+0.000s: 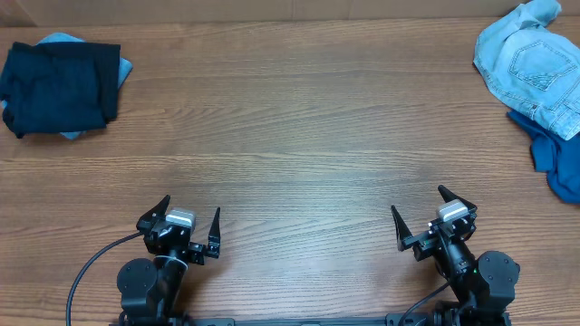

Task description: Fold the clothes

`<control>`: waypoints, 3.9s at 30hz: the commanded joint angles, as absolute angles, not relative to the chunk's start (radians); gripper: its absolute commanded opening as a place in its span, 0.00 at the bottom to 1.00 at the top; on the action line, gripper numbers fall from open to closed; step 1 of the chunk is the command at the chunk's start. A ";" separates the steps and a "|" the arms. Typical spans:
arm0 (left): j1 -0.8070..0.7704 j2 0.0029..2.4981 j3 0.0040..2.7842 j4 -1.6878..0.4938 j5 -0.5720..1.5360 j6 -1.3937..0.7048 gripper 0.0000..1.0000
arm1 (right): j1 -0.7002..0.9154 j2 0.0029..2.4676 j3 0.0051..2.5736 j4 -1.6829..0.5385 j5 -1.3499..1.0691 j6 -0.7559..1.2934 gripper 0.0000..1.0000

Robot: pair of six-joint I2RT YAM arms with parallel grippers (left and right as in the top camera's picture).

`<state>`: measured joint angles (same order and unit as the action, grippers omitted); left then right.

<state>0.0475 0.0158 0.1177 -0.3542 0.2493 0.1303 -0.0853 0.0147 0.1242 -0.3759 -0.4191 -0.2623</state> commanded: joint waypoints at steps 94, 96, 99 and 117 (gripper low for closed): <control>0.054 0.004 0.107 -0.352 0.236 0.116 1.00 | -0.710 2.251 1.871 -0.671 -0.141 0.359 0.94; 0.054 0.004 0.107 -0.352 0.236 0.116 1.00 | -0.714 2.256 1.871 -0.673 -0.171 0.343 0.93; 0.054 0.004 0.107 -0.352 0.236 0.116 1.00 | -0.715 2.256 1.871 -0.694 -0.204 0.341 0.89; 0.054 0.004 0.106 -0.352 0.236 0.116 1.00 | -0.717 2.259 1.871 -0.720 -0.267 0.340 0.16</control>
<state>0.0475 0.0132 0.1173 -0.3515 0.2489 0.1303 -0.7200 2.2589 1.8568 -0.7158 -0.2401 0.3405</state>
